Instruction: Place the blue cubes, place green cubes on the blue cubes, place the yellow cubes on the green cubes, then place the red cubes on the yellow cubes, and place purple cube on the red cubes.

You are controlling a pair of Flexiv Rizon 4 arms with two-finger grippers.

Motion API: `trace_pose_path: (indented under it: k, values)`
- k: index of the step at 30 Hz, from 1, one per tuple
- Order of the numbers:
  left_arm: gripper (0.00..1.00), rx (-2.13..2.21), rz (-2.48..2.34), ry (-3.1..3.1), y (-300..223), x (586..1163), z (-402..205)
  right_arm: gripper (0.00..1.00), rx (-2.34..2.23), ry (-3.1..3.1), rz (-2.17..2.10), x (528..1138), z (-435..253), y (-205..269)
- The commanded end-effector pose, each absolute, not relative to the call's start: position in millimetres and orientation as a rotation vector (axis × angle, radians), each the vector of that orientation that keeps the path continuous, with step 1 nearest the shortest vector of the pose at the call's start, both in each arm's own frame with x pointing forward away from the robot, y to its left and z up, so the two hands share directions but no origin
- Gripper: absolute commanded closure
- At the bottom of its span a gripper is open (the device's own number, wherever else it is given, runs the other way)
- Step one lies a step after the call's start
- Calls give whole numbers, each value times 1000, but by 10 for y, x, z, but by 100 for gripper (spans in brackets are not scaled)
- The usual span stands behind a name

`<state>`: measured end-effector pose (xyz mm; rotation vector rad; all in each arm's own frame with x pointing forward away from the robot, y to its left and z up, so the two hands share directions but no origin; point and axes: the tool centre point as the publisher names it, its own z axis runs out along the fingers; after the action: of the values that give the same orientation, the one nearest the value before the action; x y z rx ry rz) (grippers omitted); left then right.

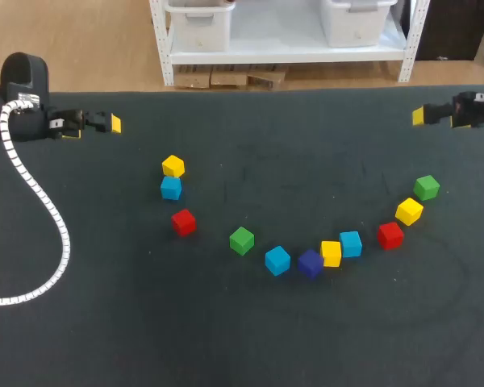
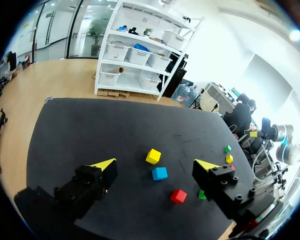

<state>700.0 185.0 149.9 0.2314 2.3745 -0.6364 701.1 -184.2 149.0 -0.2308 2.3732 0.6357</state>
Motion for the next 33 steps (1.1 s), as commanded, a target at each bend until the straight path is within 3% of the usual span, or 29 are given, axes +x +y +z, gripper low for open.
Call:
trace_pose_path:
  k: [1,19,33]
  values:
    - [0,231,-636,2374,1850,7000,1499,0,-231,2373,636,7011,1490,-1842]
    - [0,231,-636,2374,1850,7000,1499,0,-288,2386,620,7002,1500,-1786]
    - [0,231,-636,2374,1850,7000,1499,0,-982,2401,454,6790,1612,-1209]
